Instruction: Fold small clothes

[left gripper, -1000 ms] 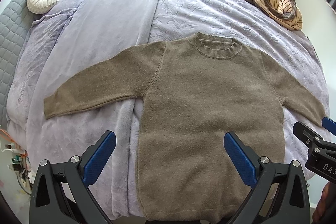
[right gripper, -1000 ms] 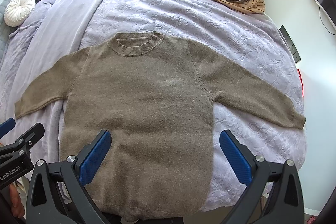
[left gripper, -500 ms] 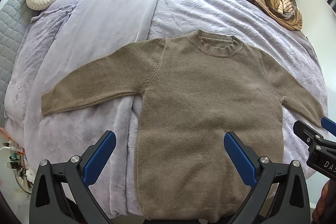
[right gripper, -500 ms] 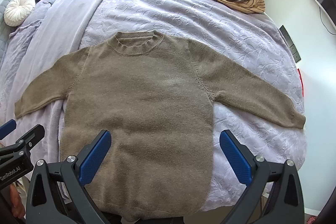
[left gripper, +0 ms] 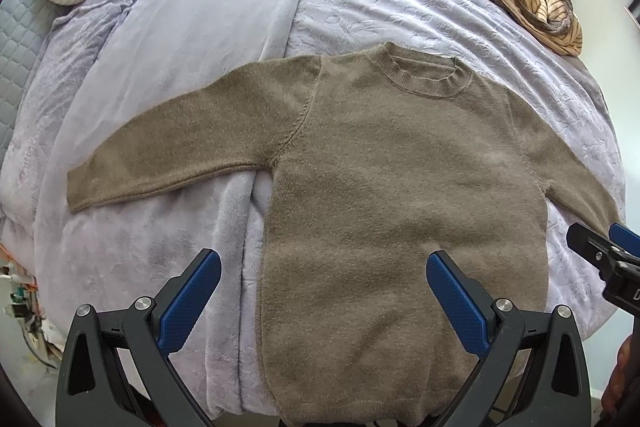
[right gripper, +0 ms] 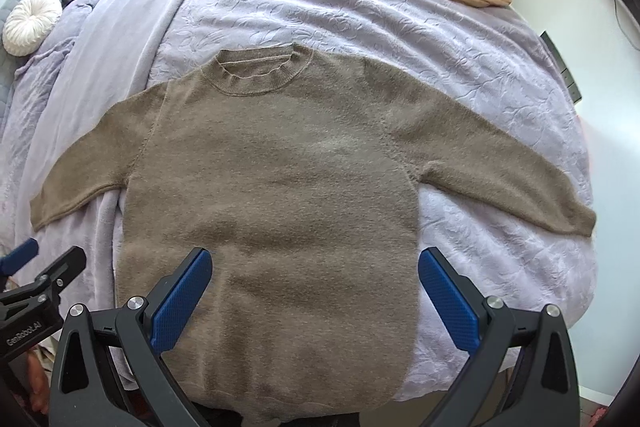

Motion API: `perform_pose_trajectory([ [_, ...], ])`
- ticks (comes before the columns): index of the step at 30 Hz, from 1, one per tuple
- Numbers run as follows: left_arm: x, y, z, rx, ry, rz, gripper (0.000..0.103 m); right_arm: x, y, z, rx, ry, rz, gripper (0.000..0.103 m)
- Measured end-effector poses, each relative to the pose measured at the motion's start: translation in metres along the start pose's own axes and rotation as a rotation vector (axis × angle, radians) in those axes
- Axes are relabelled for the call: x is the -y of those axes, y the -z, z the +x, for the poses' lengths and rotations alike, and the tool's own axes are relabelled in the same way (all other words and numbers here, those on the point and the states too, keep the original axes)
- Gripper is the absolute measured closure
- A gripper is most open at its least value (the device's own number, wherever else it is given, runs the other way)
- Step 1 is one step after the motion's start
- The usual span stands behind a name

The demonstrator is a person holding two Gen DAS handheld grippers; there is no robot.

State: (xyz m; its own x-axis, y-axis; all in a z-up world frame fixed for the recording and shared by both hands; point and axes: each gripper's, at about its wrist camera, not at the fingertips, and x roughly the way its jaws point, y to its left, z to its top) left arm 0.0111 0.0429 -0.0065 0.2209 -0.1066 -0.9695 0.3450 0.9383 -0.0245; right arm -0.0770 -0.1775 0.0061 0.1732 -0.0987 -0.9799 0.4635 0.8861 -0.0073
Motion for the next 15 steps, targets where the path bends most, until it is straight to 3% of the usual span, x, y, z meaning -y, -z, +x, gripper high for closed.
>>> perform_pose_trajectory([
  [7, -0.049, 0.004, 0.026, 0.003, 0.123, -0.138, 0.0, -0.022, 0.003, 0.011, -0.015, -0.072, -0.018, 0.0],
  [9, -0.083, 0.006, 0.035, 0.017, 0.173, -0.225, 0.0, -0.037, 0.006, 0.014, -0.02, -0.084, -0.045, 0.0],
  [15, -0.207, 0.017, 0.068, 0.118, 0.222, -0.487, 0.0, -0.085, 0.022, 0.025, -0.051, -0.139, -0.117, 0.0],
])
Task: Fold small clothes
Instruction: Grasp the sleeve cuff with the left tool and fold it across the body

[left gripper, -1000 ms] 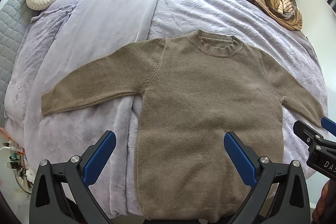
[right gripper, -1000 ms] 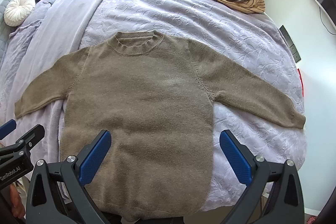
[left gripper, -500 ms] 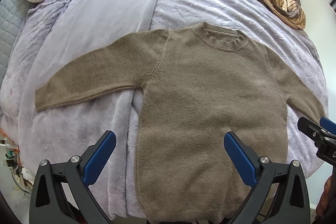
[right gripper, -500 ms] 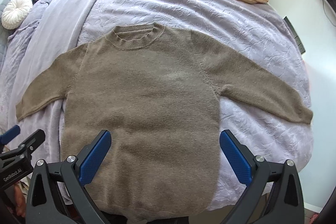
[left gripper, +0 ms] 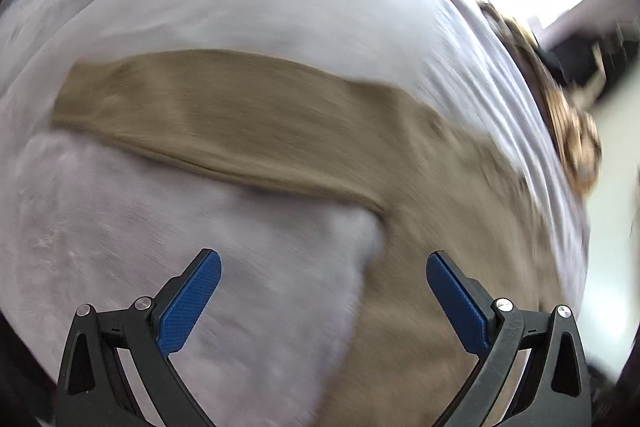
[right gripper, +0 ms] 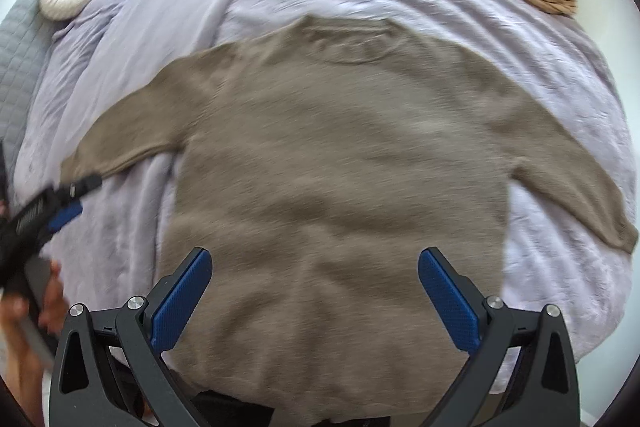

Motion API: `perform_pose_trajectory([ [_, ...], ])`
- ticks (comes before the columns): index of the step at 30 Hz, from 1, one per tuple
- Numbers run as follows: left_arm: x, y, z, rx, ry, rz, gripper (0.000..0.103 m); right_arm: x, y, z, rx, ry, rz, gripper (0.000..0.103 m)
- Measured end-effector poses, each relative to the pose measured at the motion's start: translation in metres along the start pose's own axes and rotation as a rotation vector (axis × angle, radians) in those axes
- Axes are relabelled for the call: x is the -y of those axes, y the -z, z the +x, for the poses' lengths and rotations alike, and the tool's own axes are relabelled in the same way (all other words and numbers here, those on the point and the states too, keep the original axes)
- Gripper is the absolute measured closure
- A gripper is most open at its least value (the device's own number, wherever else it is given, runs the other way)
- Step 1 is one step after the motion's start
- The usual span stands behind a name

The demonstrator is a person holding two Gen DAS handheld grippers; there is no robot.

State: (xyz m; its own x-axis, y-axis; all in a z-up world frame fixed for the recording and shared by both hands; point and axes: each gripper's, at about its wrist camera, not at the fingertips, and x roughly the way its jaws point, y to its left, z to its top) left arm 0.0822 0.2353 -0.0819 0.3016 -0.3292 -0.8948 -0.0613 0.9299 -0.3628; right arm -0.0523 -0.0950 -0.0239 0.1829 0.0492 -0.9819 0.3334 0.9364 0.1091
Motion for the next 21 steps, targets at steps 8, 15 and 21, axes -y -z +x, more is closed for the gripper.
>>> perform_pose_trajectory([
  [8, -0.115, -0.042, 0.06, -0.001, 0.178, -0.328, 0.0, -0.068, 0.015, 0.035, -0.084, -0.029, -0.089, 0.0],
  [15, -0.125, -0.068, 0.067, 0.092, 0.109, -0.333, 0.094, -0.097, 0.023, 0.048, -0.109, -0.053, -0.083, 0.0],
  [21, -0.104, -0.067, 0.036, 0.226, 0.108, -0.209, 0.094, -0.093, 0.026, 0.045, -0.088, -0.055, -0.079, 0.0],
])
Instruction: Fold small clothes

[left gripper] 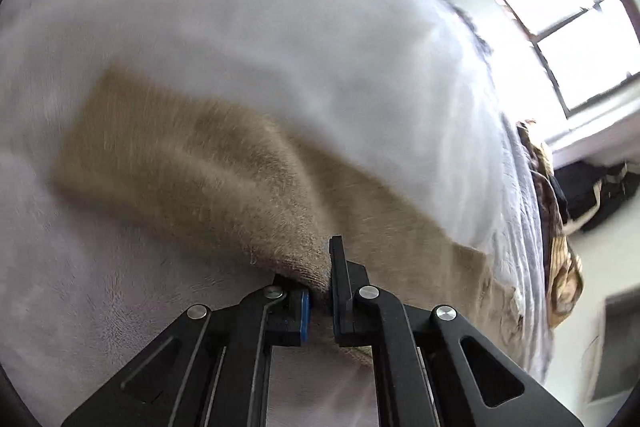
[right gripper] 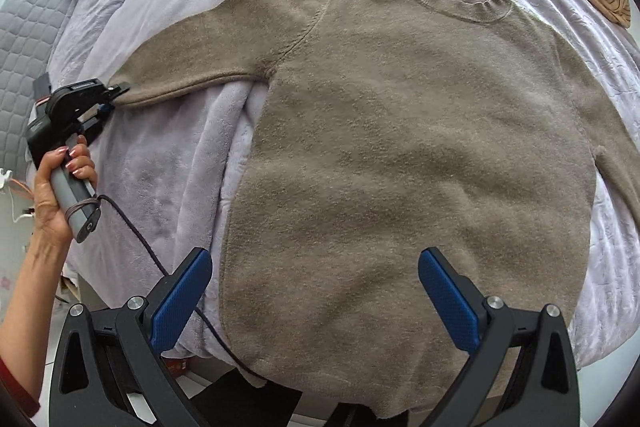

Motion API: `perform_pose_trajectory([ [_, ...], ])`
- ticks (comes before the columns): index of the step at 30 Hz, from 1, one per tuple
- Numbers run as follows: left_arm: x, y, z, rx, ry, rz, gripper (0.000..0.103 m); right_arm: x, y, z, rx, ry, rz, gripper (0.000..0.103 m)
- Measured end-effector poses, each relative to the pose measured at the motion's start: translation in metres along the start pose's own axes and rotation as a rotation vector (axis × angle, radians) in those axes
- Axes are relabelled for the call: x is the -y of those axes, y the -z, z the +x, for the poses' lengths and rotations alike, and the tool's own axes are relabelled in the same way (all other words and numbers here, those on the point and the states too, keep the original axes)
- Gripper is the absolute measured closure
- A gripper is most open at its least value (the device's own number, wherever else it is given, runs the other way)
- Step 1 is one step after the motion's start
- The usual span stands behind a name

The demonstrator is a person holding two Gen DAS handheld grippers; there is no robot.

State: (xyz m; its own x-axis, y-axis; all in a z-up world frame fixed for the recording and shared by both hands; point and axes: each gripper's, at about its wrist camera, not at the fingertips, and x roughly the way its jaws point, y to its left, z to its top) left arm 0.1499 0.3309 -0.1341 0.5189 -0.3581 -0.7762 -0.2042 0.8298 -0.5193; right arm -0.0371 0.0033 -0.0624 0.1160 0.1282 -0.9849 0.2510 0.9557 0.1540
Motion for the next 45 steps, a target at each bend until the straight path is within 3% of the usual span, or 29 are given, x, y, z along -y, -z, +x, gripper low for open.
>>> perform_pose_trajectory([
  [5, 0.086, -0.002, -0.027, 0.084, 0.059, 0.233, 0.094, 0.025, -0.006, -0.005, 0.029, -0.023, 0.042, 0.0],
  [10, 0.197, 0.026, -0.036, 0.105, 0.168, 0.501, 0.094, 0.058, -0.014, -0.014, 0.062, -0.044, 0.093, 0.0],
  [14, 0.286, 0.081, -0.001, 0.017, 0.241, 0.672, 0.094, 0.102, -0.016, -0.021, 0.089, -0.041, 0.148, 0.0],
  [18, 0.342, 0.159, 0.064, -0.167, 0.244, 0.79, 0.094, 0.153, -0.013, -0.02, 0.102, -0.029, 0.234, 0.0],
  [22, 0.349, 0.217, 0.11, -0.307, 0.161, 0.855, 0.091, 0.201, -0.006, -0.006, 0.084, -0.006, 0.317, 0.0],
  [23, 0.347, 0.228, 0.125, -0.369, 0.128, 0.85, 0.083, 0.211, -0.004, -0.001, 0.075, -0.004, 0.336, 0.0],
  [25, 0.337, 0.24, 0.129, -0.396, 0.068, 0.843, 0.067, 0.227, -0.001, 0.006, 0.059, 0.001, 0.364, 0.0],
  [26, 0.336, 0.243, 0.128, -0.396, 0.035, 0.851, 0.055, 0.232, -0.001, 0.008, 0.057, 0.007, 0.371, 0.0],
  [31, 0.316, 0.228, 0.064, -0.256, 0.006, 0.9, 0.022, 0.234, -0.019, 0.004, 0.097, 0.048, 0.334, 0.0],
  [34, 0.293, 0.194, 0.042, -0.156, -0.039, 0.867, 0.02, 0.208, -0.052, 0.0, 0.165, 0.084, 0.185, 0.0],
  [37, 0.265, 0.16, 0.044, -0.103, -0.161, 0.816, 0.02, 0.157, -0.098, 0.006, 0.24, 0.148, -0.049, 0.0],
  [39, 0.244, 0.13, 0.065, -0.117, -0.273, 0.757, 0.02, 0.115, -0.126, 0.017, 0.296, 0.234, -0.238, 0.0],
  [43, 0.223, 0.096, 0.097, -0.194, -0.267, 0.628, 0.02, 0.046, -0.158, 0.071, 0.324, 0.483, -0.608, 0.002],
  [45, 0.222, 0.093, 0.109, -0.232, -0.24, 0.592, 0.02, 0.034, -0.164, 0.1, 0.307, 0.604, -0.723, 0.01],
])
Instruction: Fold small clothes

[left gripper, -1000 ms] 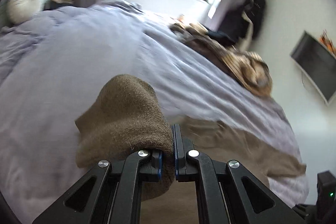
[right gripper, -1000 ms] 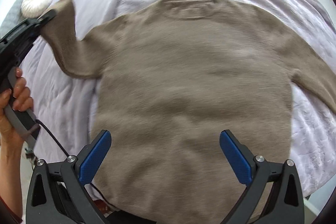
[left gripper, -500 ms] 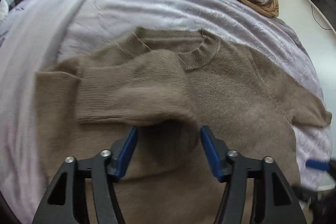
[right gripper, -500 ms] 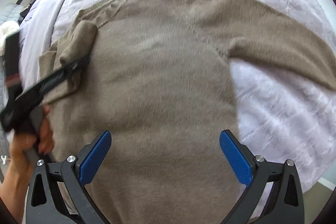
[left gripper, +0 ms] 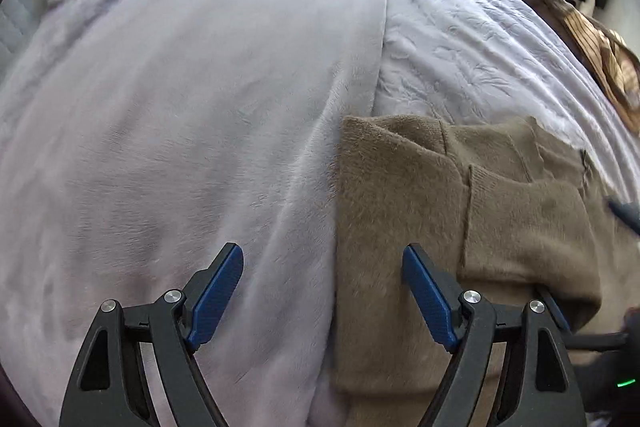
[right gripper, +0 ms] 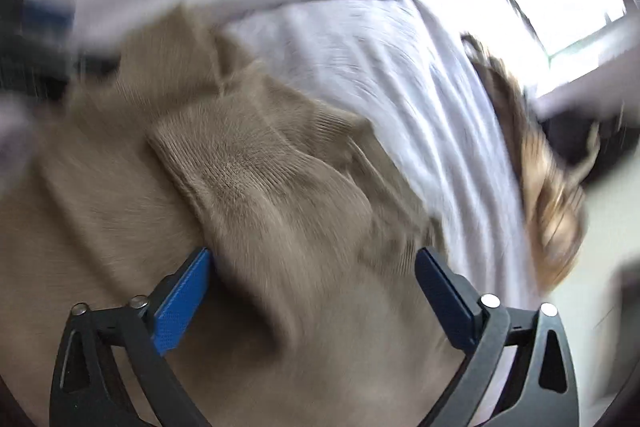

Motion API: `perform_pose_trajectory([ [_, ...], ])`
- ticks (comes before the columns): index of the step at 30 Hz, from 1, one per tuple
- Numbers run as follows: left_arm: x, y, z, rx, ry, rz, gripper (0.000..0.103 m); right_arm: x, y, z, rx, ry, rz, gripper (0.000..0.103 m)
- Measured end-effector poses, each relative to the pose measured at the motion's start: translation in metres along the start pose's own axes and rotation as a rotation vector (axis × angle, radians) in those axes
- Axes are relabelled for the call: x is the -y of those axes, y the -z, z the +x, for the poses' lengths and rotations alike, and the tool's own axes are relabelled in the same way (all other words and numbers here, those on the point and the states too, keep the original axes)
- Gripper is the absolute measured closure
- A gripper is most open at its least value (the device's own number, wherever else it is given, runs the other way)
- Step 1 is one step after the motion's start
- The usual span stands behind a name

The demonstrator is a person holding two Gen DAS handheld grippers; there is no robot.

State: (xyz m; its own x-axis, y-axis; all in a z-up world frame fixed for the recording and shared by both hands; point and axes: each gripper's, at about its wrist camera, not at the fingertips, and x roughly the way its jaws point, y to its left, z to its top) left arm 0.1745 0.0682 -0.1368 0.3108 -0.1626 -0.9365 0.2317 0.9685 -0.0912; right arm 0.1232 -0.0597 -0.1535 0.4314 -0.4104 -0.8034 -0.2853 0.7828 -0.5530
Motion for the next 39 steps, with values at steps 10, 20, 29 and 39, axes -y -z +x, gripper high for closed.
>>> perform_pose_trajectory([
  [10, 0.0, -0.005, 0.015, 0.0, -0.077, 0.032, 0.02, 0.162, 0.123, 0.047, -0.026, -0.468, 1.112, 0.035],
  [20, 0.016, -0.01, 0.02, 0.009, -0.145, 0.043, 0.02, 0.174, 0.213, 0.091, -0.071, -0.779, 1.661, 0.063],
  [29, 0.012, -0.009, 0.024, 0.02, -0.19, 0.057, 0.02, 0.199, 0.18, 0.087, -0.023, -0.67, 1.347, 0.094],
  [39, -0.004, 0.045, -0.007, -0.23, 0.229, 0.023, 0.02, 0.147, 0.225, 0.063, -0.064, -0.843, 1.464, 0.052],
])
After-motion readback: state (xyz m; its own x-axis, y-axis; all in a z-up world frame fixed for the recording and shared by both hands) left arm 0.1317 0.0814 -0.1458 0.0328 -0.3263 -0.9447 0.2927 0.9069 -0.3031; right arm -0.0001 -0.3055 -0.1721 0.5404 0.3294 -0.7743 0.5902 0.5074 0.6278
